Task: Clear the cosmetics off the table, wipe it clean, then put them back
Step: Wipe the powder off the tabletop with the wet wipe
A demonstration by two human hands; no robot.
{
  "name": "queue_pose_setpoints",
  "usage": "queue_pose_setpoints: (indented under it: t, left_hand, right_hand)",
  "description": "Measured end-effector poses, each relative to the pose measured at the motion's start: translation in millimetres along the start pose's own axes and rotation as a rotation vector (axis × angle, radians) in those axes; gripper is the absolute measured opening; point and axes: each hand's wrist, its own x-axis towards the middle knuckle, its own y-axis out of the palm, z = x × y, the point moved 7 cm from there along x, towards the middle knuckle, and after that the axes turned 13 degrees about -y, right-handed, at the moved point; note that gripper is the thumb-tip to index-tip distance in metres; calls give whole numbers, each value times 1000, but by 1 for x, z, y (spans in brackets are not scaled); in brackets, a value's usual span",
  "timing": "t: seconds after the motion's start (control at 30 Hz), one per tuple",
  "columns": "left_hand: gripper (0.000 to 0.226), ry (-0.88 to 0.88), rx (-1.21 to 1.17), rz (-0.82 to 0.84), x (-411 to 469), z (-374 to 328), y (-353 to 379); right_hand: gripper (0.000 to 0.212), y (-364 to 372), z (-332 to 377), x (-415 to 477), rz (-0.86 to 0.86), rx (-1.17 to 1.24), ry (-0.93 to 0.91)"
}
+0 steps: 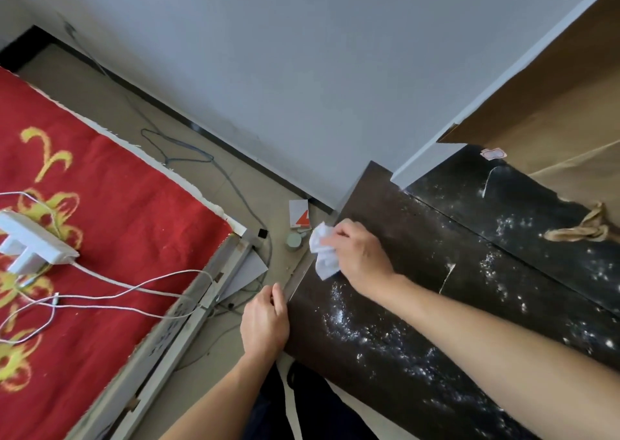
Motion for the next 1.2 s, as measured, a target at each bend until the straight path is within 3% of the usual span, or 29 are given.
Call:
queue_pose_setpoints:
  t: [0.07,0.1,0.17,0.23,0.3,0.43,0.5,0.53,0.67,0.77,0.9,1.0,1.07,1.13,1.2]
  left_hand:
    - [43,-5,1,2,-1,0,-1]
    - [43,-6,3,2,-1,0,-1]
    - [43,0,2,-2,-1,-1,-2]
    - [43,14,1,-9,-1,-2,-2]
    - [44,18,6,-20,0,-1,-1]
    - [45,12,22,-5,1,0,1]
    - [45,11,26,8,-1,0,1]
    - [46,16,22,14,-1,0,1]
    - [49,25,-1,33,0,-2,1]
    - [51,30,5,69,2,0,4]
    - [44,35,-30,234,13,8,7]
    - [21,39,-37,449,18,19,6]
    - [29,66,-33,593,17,24,2]
    - [45,112,0,693,15,26,-3]
    - [54,134,-8,768,14,26,-5]
  right_hand:
    - [24,10,11,-10,78,92,-122]
    - [32,-2,0,0,-10,58,-105]
    - [29,-35,-49,23,-210,-32,125]
    - [22,-54,-79,30,-279,-120,274]
    - [21,-40,-65,20,-249,-181,202]
    - [17,17,4,-41,-84,9,28]
    - [26,23,24,-58,37,77,-126]
    - [29,15,16,-55,48,94,-119]
    - [32,-40,-56,-17,-177,-65,258]
    - [36,-36,-62,-12,-170,-205,358]
    - [22,15,9,-43,-125,-178,196]
    - [25,51,68,-85,-95,-60,101]
    - [17,67,100,-107,19,51,45]
    - [25,65,112,-112,125,111,48]
    - [30,42,99,-97,58,106,149]
